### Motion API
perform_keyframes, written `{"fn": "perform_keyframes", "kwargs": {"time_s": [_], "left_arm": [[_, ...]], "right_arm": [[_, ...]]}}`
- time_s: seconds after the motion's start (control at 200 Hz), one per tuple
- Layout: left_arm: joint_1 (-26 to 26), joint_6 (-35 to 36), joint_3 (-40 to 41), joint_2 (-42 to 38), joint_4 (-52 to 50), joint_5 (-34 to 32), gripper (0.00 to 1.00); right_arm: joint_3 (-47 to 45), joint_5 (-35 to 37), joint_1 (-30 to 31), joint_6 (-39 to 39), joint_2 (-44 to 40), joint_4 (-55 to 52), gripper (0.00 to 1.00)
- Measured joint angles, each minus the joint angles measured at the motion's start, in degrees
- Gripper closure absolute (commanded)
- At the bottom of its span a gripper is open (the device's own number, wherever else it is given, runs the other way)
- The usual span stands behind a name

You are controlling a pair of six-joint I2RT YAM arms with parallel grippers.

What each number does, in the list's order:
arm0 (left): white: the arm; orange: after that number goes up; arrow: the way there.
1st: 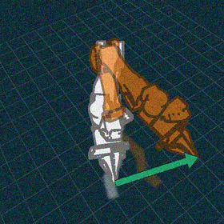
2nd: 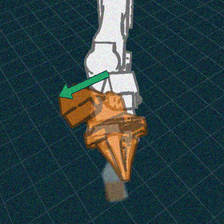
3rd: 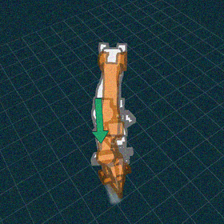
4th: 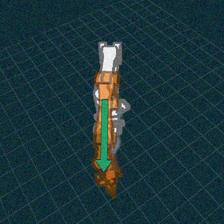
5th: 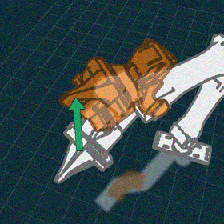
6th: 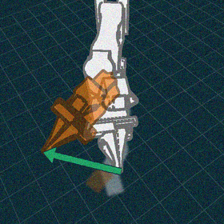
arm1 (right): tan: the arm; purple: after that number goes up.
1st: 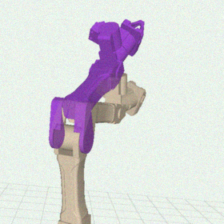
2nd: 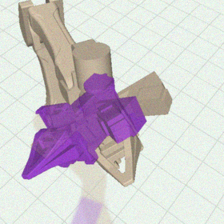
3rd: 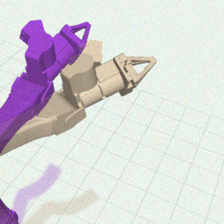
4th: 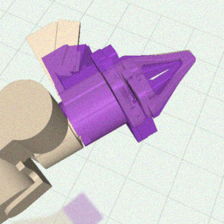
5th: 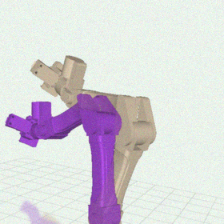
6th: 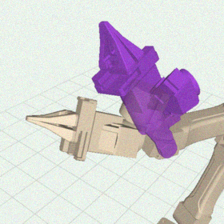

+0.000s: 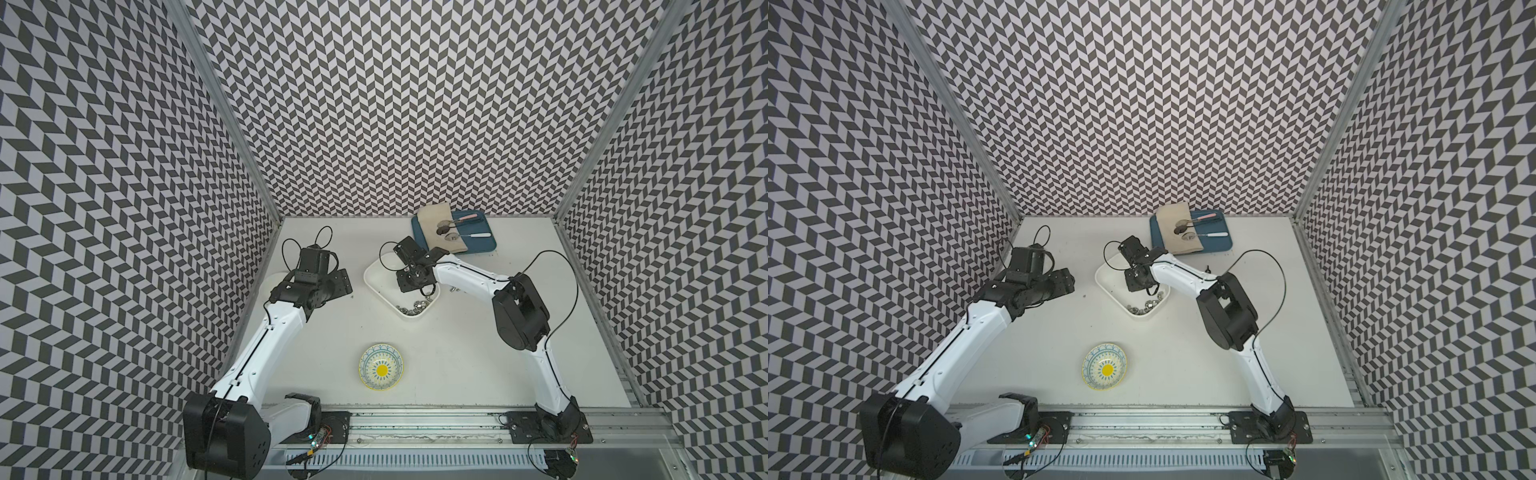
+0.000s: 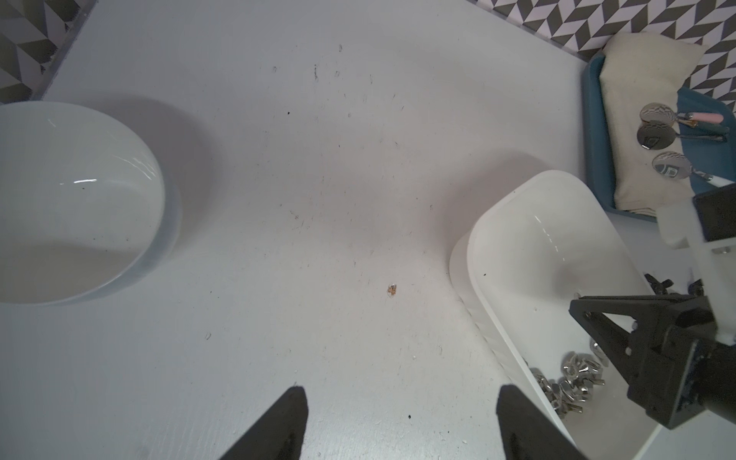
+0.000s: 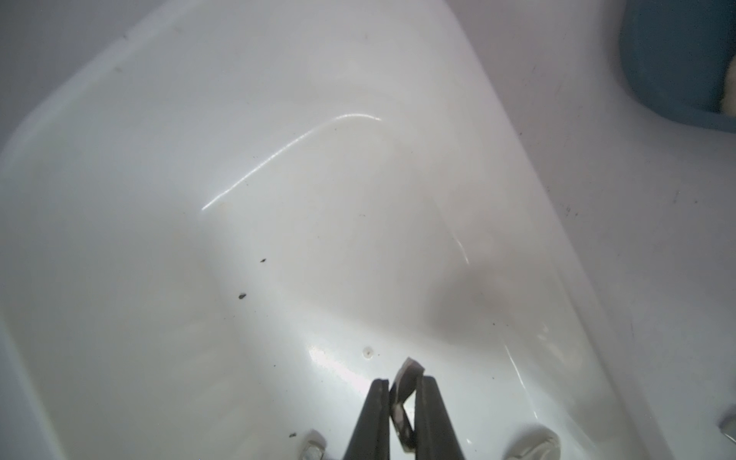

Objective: Take out the wing nut from the storage box
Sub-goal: Pick up the wing nut from the storage box.

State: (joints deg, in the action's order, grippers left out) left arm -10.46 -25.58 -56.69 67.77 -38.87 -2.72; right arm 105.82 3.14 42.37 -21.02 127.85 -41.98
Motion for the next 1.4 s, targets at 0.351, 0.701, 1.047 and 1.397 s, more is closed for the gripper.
{"fn": "perform_keyframes", "kwargs": {"time_s": [0.351, 0.701, 1.047, 1.397], "left_arm": [[0.0, 0.0, 0.0, -0.9, 0.0, 0.0, 0.21], [0.2, 0.0, 0.0, -2.5, 0.0, 0.0, 0.21], [0.4, 0.0, 0.0, -2.6, -0.1, 0.0, 0.21], [0.5, 0.0, 0.0, -2.8, -0.2, 0.0, 0.21]], "right_arm": [[-2.0, -3.6, -0.2, -1.0, 0.0, 4.0, 0.91], [-6.0, -2.0, -0.2, -1.4, 0.0, 9.8, 0.86], [-6.0, -0.6, -0.2, -1.5, 0.8, 11.6, 0.79], [-5.9, 0.1, -0.2, -0.5, 0.8, 10.6, 0.79]]}}
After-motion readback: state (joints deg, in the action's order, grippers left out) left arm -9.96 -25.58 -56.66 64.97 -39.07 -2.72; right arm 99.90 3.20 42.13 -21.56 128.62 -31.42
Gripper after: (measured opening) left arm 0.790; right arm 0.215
